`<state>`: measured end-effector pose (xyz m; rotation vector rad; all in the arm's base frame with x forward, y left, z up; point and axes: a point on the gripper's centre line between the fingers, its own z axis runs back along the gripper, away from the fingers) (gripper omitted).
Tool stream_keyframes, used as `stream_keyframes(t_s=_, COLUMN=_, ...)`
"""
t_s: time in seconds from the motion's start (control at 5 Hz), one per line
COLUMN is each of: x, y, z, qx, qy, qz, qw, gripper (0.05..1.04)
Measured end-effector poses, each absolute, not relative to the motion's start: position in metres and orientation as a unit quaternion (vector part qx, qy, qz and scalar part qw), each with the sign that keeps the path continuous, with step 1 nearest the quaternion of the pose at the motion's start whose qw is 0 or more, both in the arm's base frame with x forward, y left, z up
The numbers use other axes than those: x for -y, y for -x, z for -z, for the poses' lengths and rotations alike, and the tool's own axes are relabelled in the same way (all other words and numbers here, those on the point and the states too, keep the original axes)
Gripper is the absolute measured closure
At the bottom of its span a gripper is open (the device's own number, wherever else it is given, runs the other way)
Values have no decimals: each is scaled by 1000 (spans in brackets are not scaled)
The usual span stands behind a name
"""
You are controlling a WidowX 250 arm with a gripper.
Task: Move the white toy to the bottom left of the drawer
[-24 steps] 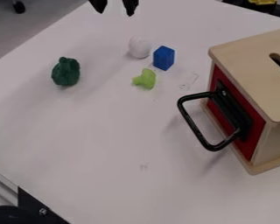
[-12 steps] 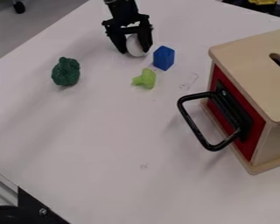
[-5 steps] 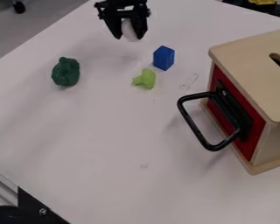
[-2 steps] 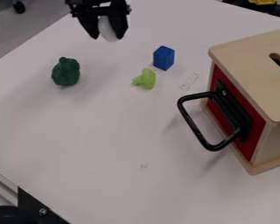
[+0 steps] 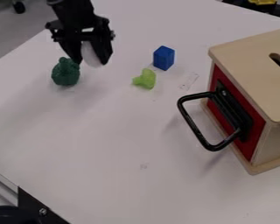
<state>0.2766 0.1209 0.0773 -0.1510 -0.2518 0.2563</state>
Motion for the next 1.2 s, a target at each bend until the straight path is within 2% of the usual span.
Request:
stream_keyframes(t_s=0.4, x=-117, y=-251, z=-47, qx=121, qy=43, qz=-112, qw=985, gripper=326)
stream_keyframes(t_s=0.8, x=-117, y=-248, z=-13, qx=98, qy=36, qz=-104, qw=989, gripper=326)
stream_keyframes(t_s=1.0, x=-118, y=-249, z=-5, qx=93, qy=36, qz=-105, qw=990, gripper=277)
stream_keyframes(t_s=1.2, x=-117, y=-249, z=-4, qx=87, qy=29, qz=-94, qw=991, gripper=81)
